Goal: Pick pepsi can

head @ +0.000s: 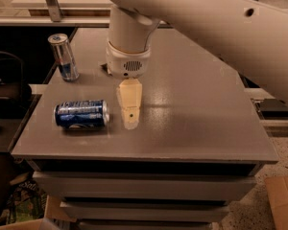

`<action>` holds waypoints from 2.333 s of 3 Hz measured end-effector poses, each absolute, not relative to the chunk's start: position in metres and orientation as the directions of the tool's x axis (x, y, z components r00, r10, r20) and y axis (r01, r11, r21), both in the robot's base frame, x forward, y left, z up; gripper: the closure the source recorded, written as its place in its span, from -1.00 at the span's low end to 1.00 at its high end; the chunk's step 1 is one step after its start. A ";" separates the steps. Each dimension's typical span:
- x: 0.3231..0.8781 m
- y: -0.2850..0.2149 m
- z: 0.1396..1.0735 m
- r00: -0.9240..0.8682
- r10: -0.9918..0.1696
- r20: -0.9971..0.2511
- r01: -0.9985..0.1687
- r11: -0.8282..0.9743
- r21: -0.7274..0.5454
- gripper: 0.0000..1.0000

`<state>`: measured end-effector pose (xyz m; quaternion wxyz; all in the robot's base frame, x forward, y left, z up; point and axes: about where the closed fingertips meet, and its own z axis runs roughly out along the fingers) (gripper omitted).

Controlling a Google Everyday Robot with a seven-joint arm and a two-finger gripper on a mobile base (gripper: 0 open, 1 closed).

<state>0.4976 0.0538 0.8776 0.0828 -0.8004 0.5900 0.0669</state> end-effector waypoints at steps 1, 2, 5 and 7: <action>0.500 0.065 0.870 0.316 -0.925 -0.209 -0.948 -0.314 -0.044 -1.00; 0.502 0.076 0.864 0.334 -0.918 -0.213 -0.942 -0.333 -0.041 -1.00; 0.496 0.115 0.853 0.384 -0.900 -0.207 -0.923 -0.382 -0.052 -1.00; 0.491 0.125 0.844 0.400 -0.890 -0.219 -0.915 -0.401 -0.042 -0.20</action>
Offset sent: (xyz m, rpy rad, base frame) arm 0.0052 0.0320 -0.0207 -0.0036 0.0319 0.0688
